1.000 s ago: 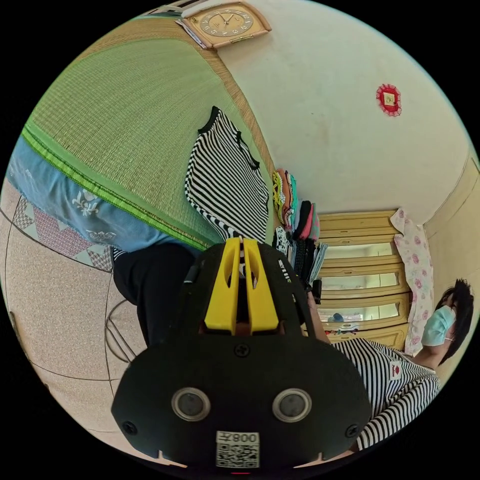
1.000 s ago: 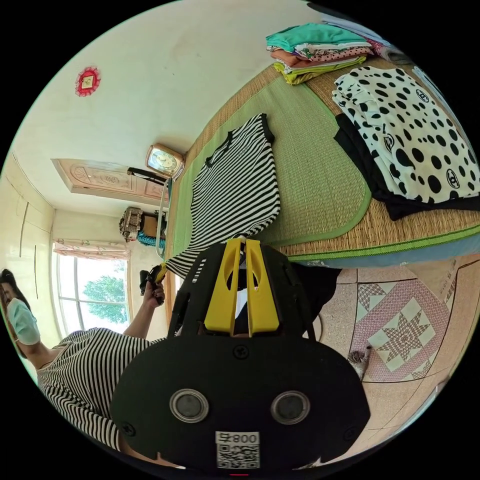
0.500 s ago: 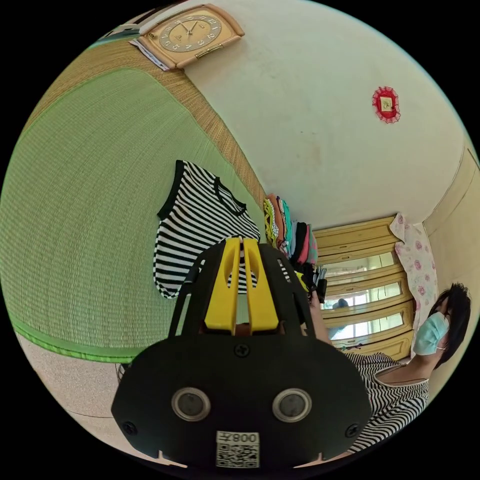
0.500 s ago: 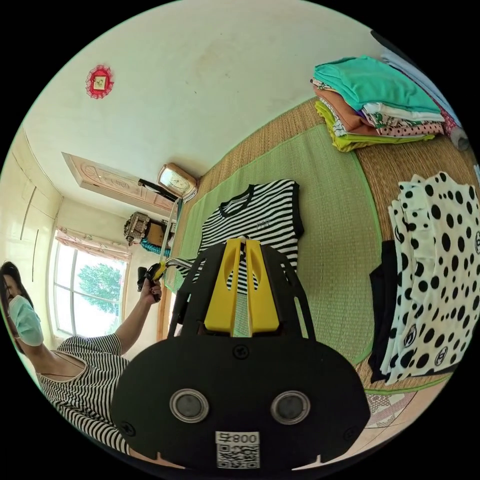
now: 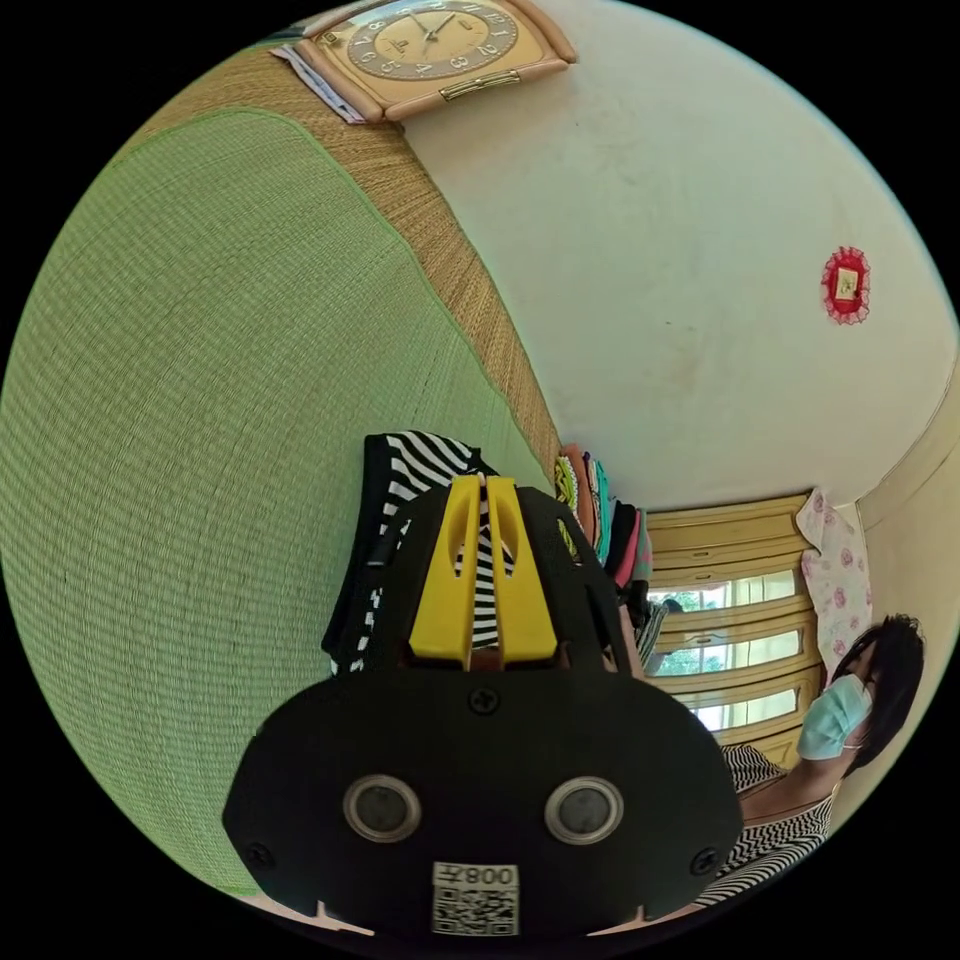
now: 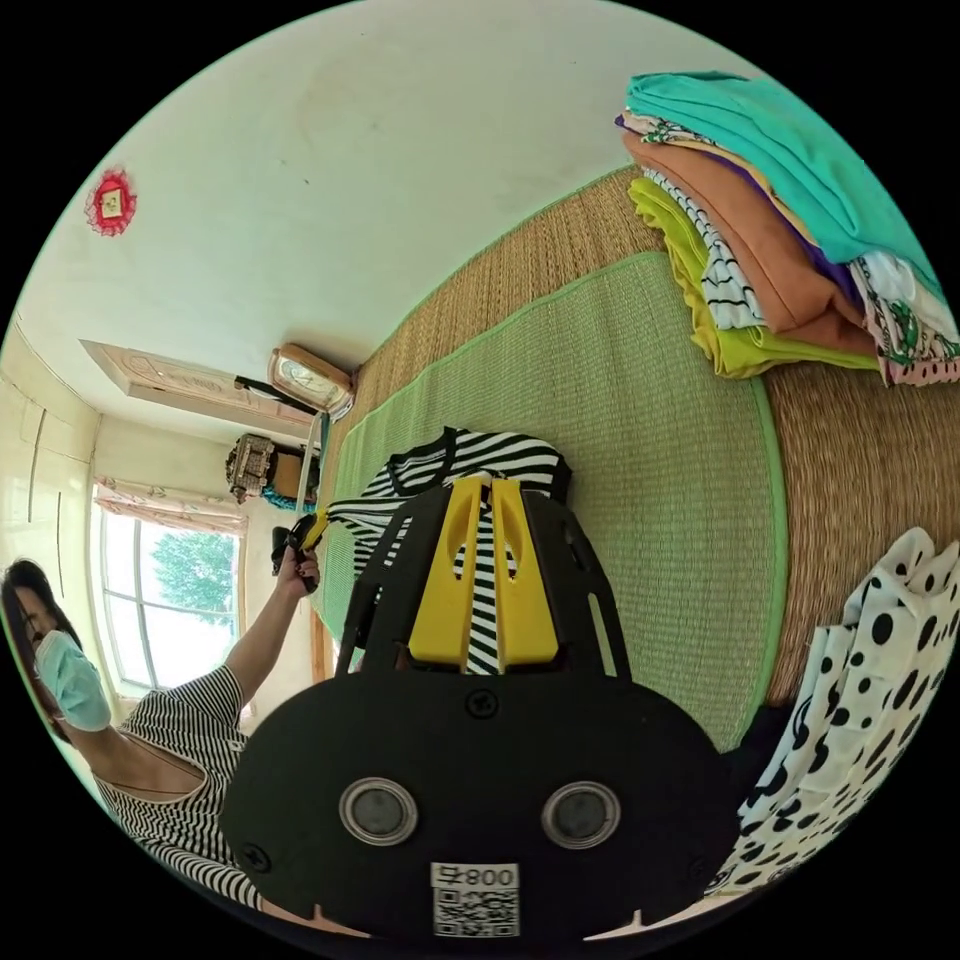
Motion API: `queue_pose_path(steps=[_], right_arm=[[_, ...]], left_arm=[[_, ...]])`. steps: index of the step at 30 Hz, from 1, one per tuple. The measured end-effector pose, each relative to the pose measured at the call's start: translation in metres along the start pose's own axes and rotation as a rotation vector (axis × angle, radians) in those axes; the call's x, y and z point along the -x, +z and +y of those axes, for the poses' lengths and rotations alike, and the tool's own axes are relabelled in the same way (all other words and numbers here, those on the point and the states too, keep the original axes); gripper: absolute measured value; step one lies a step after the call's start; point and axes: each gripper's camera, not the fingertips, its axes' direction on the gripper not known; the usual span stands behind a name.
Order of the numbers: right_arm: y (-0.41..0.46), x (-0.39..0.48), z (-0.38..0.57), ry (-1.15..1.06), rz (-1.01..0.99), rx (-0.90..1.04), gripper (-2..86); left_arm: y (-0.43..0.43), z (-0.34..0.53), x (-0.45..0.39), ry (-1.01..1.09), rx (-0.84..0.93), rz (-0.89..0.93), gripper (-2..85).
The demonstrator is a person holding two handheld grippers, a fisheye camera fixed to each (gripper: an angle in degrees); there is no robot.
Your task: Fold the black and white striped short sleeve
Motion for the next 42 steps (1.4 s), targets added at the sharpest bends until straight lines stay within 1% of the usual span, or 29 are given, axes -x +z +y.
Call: queue_pose_path(steps=[8, 14, 18, 24, 26, 27, 29, 31, 32, 33, 34, 35, 36, 38, 40, 42], right_arm=[[0.041, -0.004, -0.062, 0.011, 0.021, 0.036, 1.8], [0.067, -0.007, -0.086, 0.026, 0.021, 0.06, 1.8], [0.073, -0.006, -0.088, 0.015, -0.006, 0.045, 1.8], [0.073, 0.004, -0.082, -0.017, -0.05, 0.002, 1.3], [0.069, 0.017, -0.077, -0.047, -0.035, -0.041, 0.8], [0.069, 0.022, -0.075, -0.058, -0.035, -0.053, 0.7], [0.077, 0.054, -0.065, -0.173, -0.038, -0.067, 0.3], [0.102, 0.086, -0.06, -0.27, 0.02, -0.006, 0.2], [0.125, 0.107, -0.057, -0.339, 0.078, 0.055, 0.1], [0.137, 0.117, -0.056, -0.374, 0.112, 0.086, 0.1], [0.163, 0.136, -0.054, -0.434, 0.187, 0.151, 0.1], [0.188, 0.151, -0.053, -0.49, 0.251, 0.211, 0.0], [0.2, 0.158, -0.052, -0.519, 0.282, 0.24, 0.0], [0.235, 0.177, -0.047, -0.602, 0.404, 0.3, 0.0], [0.252, 0.186, -0.045, -0.643, 0.465, 0.322, 0.0], [0.265, 0.192, -0.043, -0.67, 0.502, 0.343, 0.0]], left_arm=[[0.04, -0.049, -0.005, -0.011, 0.016, -0.049, 1.2], [0.072, -0.069, -0.009, -0.006, 0.042, -0.091, 2.1], [0.083, -0.069, -0.016, 0.016, 0.024, -0.086, 3.5], [0.073, -0.057, -0.021, 0.016, -0.077, -0.059, 4.2], [0.079, -0.05, -0.034, 0.065, -0.049, -0.085, 3.4], [0.089, -0.044, -0.048, 0.121, -0.005, -0.099, 2.8], [0.116, -0.032, -0.075, 0.241, 0.103, -0.125, 2.0], [0.161, -0.015, -0.109, 0.391, 0.244, -0.203, 1.0], [0.172, -0.011, -0.116, 0.428, 0.274, -0.225, 0.8], [0.195, -0.005, -0.128, 0.493, 0.325, -0.285, 0.6], [0.215, 0.0, -0.137, 0.534, 0.355, -0.352, 0.5], [0.224, 0.002, -0.141, 0.552, 0.366, -0.376, 0.4], [0.24, 0.005, -0.148, 0.594, 0.392, -0.421, 0.3], [0.259, 0.009, -0.156, 0.642, 0.414, -0.504, 0.2], [0.277, 0.014, -0.163, 0.695, 0.431, -0.585, 0.2], [0.285, 0.017, -0.168, 0.727, 0.441, -0.61, 0.2]])
